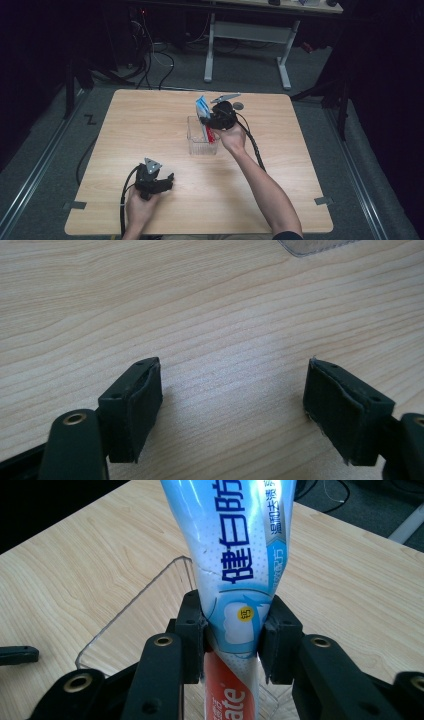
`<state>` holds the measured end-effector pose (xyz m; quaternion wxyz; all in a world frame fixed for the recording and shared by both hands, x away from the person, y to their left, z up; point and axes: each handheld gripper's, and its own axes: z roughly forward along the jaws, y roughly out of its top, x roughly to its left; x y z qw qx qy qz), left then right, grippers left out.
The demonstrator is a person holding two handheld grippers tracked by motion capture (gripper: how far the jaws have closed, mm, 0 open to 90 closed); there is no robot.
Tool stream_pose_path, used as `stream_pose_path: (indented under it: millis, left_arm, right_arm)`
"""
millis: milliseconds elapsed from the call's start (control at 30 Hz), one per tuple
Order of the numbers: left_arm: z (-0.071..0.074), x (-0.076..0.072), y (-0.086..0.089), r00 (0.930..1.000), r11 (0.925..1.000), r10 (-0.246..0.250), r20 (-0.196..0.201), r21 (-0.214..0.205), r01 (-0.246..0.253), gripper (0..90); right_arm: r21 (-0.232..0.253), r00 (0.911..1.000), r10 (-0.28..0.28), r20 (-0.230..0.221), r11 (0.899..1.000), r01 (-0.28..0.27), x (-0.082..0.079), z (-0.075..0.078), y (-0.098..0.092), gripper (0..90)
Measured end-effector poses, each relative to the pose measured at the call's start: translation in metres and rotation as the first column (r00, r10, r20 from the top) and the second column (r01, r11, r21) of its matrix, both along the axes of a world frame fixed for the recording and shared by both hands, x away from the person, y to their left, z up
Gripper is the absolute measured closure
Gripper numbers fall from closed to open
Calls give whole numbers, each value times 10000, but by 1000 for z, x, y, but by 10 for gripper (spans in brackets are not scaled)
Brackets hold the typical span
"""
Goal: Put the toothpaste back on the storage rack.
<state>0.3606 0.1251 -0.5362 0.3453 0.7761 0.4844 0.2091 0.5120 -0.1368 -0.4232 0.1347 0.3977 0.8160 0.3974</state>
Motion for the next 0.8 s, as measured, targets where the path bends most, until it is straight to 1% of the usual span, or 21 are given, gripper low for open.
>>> stream_pose_path:
  millis: [167, 233, 267, 400, 800]
  left_arm:
    - [0, 0, 0, 10000, 10000, -2, -1, 1, 2, 241]
    - [0, 0, 0, 10000, 10000, 0, 1, -1, 0, 241]
    - [0, 0, 0, 10000, 10000, 0, 1, 1, 0, 241]
    - [0, 0, 0, 10000, 10000, 3, 1, 1, -3, 241]
    - [0, 0, 0, 10000, 10000, 7, 2, 1, -7, 241]
  right_arm:
    - [68, 9999, 10, -161, 10000, -9, -2, -2, -1, 667]
    - [68, 9999, 38, -153, 10000, -37, -2, -3, -1, 667]
    - [111, 9999, 67, -126, 9999, -66, -3, -3, -1, 666]
    - [319, 9996, 43, -281, 9995, -34, -6, -5, -2, 666]
    - [582, 9995, 12, -318, 9983, 6, -11, -8, -7, 663]
